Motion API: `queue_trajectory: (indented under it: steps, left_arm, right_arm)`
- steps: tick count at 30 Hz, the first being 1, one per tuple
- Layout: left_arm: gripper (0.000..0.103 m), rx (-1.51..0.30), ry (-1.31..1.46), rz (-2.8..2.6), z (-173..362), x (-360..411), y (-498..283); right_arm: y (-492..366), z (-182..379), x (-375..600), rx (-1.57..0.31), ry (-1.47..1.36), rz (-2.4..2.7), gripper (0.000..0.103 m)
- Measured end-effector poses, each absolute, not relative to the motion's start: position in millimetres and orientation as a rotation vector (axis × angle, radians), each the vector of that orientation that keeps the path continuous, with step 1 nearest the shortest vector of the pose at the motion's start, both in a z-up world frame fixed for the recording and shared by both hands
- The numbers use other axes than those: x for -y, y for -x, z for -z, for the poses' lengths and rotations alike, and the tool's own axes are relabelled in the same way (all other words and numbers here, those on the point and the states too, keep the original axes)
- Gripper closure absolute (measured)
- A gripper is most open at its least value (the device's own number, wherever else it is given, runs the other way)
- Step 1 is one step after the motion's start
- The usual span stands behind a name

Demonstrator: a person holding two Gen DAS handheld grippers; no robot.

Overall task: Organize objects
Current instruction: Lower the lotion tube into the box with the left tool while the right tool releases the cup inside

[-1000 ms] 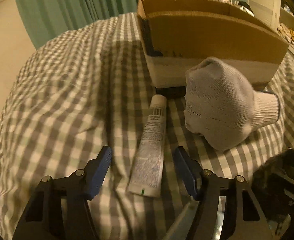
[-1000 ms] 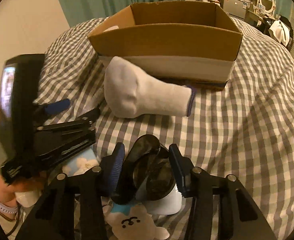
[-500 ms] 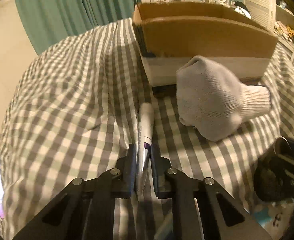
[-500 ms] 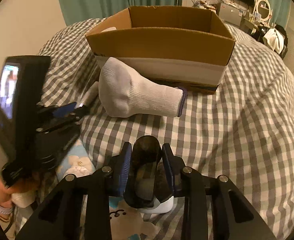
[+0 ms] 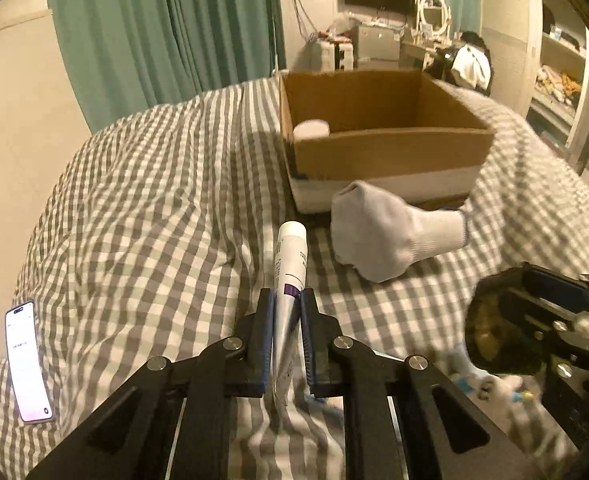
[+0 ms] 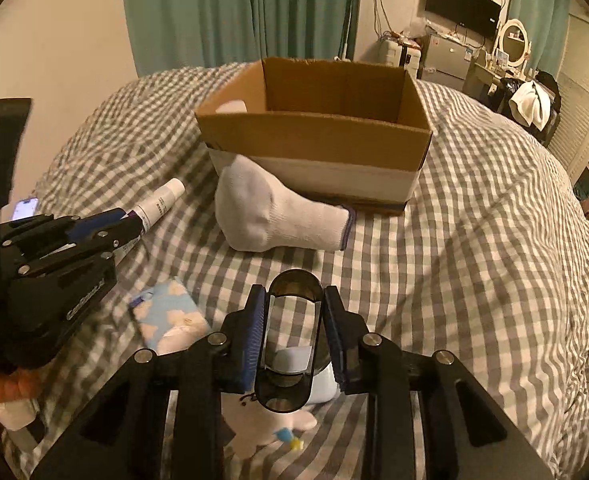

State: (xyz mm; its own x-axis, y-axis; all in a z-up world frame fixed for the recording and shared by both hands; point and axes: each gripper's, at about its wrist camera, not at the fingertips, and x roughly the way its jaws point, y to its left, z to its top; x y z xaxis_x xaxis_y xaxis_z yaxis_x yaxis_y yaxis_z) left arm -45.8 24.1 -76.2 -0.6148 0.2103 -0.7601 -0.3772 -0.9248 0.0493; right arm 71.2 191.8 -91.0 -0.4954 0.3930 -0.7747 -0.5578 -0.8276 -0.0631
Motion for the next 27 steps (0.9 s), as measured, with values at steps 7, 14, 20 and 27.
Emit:
queue_trajectory:
  steps: [7,14,20,27]
  left_arm:
    - [0.091,-0.269,1.073,-2.563,36.5,-7.2,28.9]
    - [0.091,-0.237,1.012,-2.585,13.4,-9.1,24.8]
    - [0.091,-0.233,0.980,-2.601,0.2,-15.7,29.9]
    - [0.091,-0.219,0.958,-2.600,-11.9,-21.4,49.3]
  right_arm:
    - [-73.0,60.9,-185.1,-0.232,1.048,-2.342,0.074]
    - [-66.5,23.3,-195.0,-0.225,0.976,-2.372,0.074]
    - [-60.2,3.7,-207.5,-0.222,0.942,-2.376,0.074]
    - [-51.9,-4.4,-232.5,-0.243,0.927,-2.381,0.074]
